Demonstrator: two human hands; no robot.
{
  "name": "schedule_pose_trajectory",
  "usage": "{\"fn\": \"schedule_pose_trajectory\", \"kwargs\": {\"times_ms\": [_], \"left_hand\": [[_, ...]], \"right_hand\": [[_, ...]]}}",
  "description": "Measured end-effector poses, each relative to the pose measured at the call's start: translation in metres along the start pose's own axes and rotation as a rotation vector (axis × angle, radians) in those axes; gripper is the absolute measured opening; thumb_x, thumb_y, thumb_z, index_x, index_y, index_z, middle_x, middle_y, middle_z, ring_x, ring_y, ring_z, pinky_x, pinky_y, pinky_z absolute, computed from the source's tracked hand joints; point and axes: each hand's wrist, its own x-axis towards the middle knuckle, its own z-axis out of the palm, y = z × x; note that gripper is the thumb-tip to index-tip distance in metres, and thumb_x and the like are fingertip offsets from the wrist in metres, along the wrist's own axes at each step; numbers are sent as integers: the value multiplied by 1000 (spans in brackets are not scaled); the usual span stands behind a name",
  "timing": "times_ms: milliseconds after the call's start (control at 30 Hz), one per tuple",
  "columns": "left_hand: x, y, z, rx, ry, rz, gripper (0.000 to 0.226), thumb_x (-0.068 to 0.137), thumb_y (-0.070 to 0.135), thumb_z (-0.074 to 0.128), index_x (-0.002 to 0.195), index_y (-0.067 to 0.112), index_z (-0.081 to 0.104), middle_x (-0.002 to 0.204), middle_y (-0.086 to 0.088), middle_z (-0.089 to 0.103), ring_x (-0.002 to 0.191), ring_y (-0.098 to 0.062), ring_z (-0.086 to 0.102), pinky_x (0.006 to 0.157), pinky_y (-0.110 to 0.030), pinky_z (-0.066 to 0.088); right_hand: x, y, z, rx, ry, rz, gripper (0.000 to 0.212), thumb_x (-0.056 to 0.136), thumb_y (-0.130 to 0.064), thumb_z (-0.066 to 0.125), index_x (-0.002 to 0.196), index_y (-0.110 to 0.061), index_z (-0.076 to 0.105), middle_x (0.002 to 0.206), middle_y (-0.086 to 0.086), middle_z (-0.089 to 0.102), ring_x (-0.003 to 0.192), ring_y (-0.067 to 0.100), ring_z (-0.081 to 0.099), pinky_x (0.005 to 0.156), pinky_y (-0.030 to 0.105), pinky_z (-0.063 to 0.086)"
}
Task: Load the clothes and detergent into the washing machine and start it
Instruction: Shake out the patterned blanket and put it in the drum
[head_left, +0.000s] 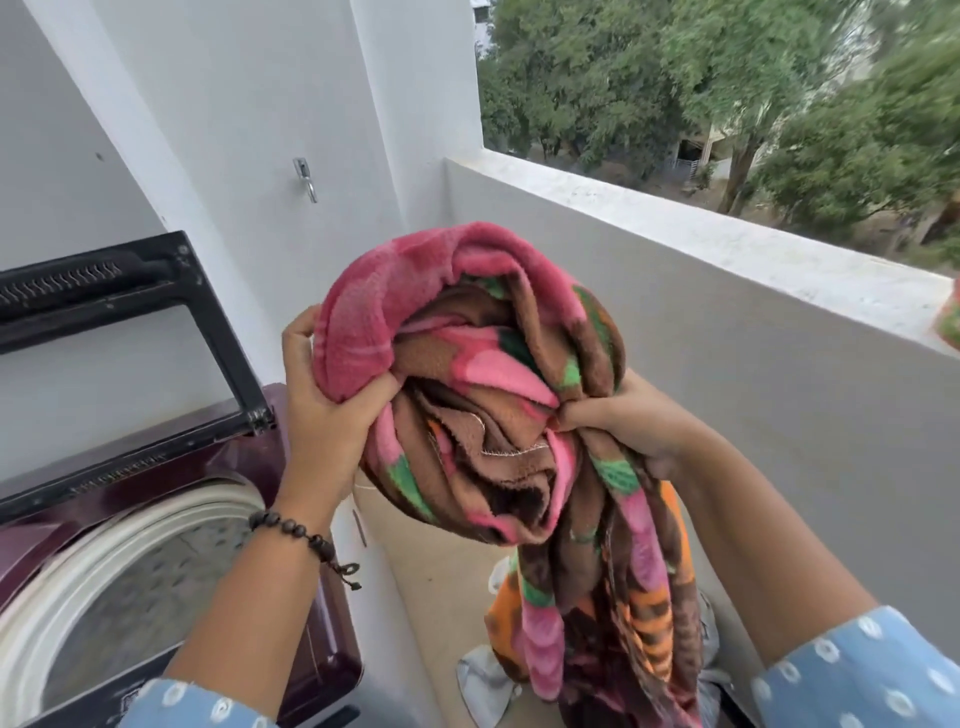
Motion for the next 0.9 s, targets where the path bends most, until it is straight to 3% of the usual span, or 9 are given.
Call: {"fn": "schedule_pose_trajectory", "kwargs": {"times_ms": [67,167,333,433,500,567,633,733,900], "left_hand": [[-1,1,-12,14,-178,-109,94,59,33,86,137,22,36,126,3,58,113,-10,60,93,-30,52],[1,21,-24,246,-320,-180,127,43,68,85,148,44,18,153,8,34,138,1,35,107,-24,35],[1,44,25,950,-704,12,140,44,76,78,143,56,-18,158,25,-7,148,-3,-13,121,-53,1],[-2,27,58,1160,-888,61,141,51,74,77,139,52,-31,162,5,17,151,-19,3,117,-63,3],[1,13,63,1054,-875,-7,134,57,61,82,145,52,-20,143,1,53,134,-26,45,112,-55,29],[-1,3,63,955,-764,-2,115,61,44,83,147,51,7,116,2,68,105,-26,64,90,-42,50],[-5,-1,63,918,-618,55,93,61,37,81,139,46,32,108,6,70,97,-23,66,81,-38,53],[-1,0,59,711,-498,50,74,54,39,77,124,39,51,110,14,70,99,-10,66,85,-31,53],[19,5,49,297,-252,-20,55,57,8,81,102,33,63,89,24,72,85,7,66,79,-13,48]], "right_hand": [[0,-5,-7,-62,28,-34,36,64,6,73,90,-18,73,96,10,76,89,28,72,80,43,57],[2,-18,-17,-334,80,-79,30,62,1,75,90,-11,73,95,15,75,91,31,72,83,47,58],[8,-36,4,-1052,9,-191,30,57,-25,79,81,-10,68,77,12,71,74,21,67,69,40,55],[3,-44,23,-1276,-92,-295,33,61,-30,79,87,-14,66,76,1,67,70,20,62,66,37,53],[0,-45,26,-1346,-106,-315,33,62,-31,79,86,-15,64,74,-2,63,67,16,58,65,37,52],[-1,-42,23,-1344,-84,-362,34,62,-29,77,88,-14,63,75,-1,62,68,17,57,68,38,51],[-2,-39,14,-1212,-66,-377,40,62,-27,77,98,-14,64,82,-1,62,75,15,57,72,32,48],[-6,-37,-7,-881,-110,-316,53,66,-31,78,115,-22,60,104,-2,60,95,9,59,82,24,48],[-11,-14,-47,-396,-272,-63,93,63,-29,88,139,-45,36,132,-14,59,121,9,58,102,38,48]]}}
